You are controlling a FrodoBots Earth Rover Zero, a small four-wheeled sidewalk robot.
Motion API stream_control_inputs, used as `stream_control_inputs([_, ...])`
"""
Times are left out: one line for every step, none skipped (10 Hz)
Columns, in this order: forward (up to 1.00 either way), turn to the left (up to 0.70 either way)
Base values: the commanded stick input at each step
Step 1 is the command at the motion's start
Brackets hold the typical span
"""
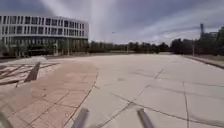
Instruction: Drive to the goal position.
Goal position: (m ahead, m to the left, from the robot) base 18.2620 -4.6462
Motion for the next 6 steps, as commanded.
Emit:
stream_control_inputs([0.50,0.00])
stream_control_inputs([0.50,0.00])
stream_control_inputs([0.50,0.00])
stream_control_inputs([0.50,0.00])
stream_control_inputs([0.50,0.00])
stream_control_inputs([0.50,0.00])
